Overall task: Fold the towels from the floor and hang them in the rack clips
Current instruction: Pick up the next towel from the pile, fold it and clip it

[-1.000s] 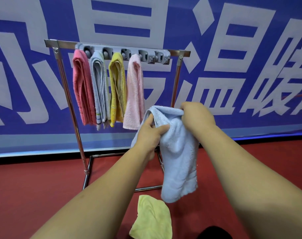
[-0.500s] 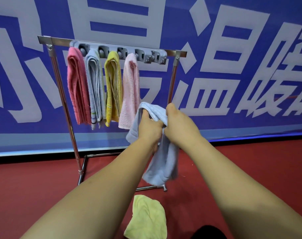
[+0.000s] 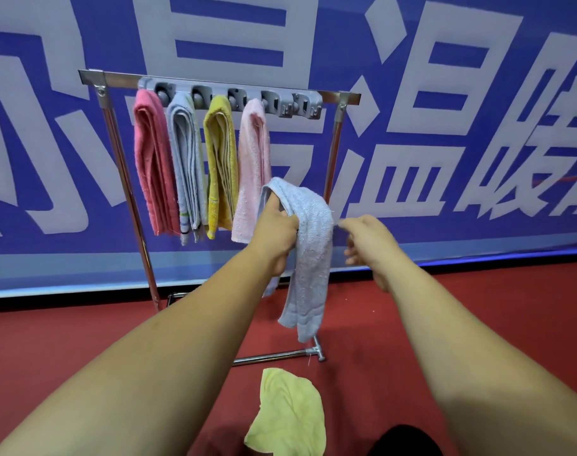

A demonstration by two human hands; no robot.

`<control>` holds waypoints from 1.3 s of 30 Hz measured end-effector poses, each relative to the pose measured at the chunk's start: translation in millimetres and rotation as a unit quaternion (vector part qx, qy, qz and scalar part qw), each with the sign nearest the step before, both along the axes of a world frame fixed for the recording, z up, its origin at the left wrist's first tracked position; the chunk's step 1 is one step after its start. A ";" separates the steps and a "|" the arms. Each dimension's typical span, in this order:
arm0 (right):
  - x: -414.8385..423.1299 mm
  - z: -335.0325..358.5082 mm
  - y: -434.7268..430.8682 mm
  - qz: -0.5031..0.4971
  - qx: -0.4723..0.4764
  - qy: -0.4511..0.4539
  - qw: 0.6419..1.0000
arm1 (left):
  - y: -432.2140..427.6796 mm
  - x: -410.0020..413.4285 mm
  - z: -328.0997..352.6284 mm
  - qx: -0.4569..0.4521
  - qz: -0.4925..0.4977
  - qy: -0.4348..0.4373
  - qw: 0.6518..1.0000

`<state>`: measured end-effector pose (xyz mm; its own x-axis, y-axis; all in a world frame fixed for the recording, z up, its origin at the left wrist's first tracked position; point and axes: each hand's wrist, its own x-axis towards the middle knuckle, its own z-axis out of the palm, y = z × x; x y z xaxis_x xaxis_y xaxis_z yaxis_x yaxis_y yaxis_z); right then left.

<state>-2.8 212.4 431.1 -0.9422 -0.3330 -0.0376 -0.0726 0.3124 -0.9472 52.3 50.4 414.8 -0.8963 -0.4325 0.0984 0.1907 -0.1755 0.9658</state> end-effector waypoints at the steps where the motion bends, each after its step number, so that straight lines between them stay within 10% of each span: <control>1: -3.0 3.3 0.6 0.017 0.002 -0.010 1.000 | -0.5 1.6 0.7 0.021 -0.023 0.004 1.000; 18: 6.8 -8.2 -10.5 0.117 -0.162 -0.169 0.965 | -0.5 7.0 -7.6 0.074 -0.081 -0.051 0.993; 29: -5.5 -7.1 -19.4 -0.030 0.021 0.117 0.992 | -2.0 1.8 -15.0 -0.008 -0.042 -0.070 0.997; 39: -10.2 -6.4 -17.1 -0.053 0.017 0.121 0.991 | 4.5 -2.8 -18.3 0.048 -0.039 -0.054 0.997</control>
<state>-13.0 195.3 424.7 -0.9544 -0.2347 0.1846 -0.2620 0.3615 -0.8948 49.6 54.9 396.5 -0.9307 -0.3636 -0.0398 0.0682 -0.2793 0.9578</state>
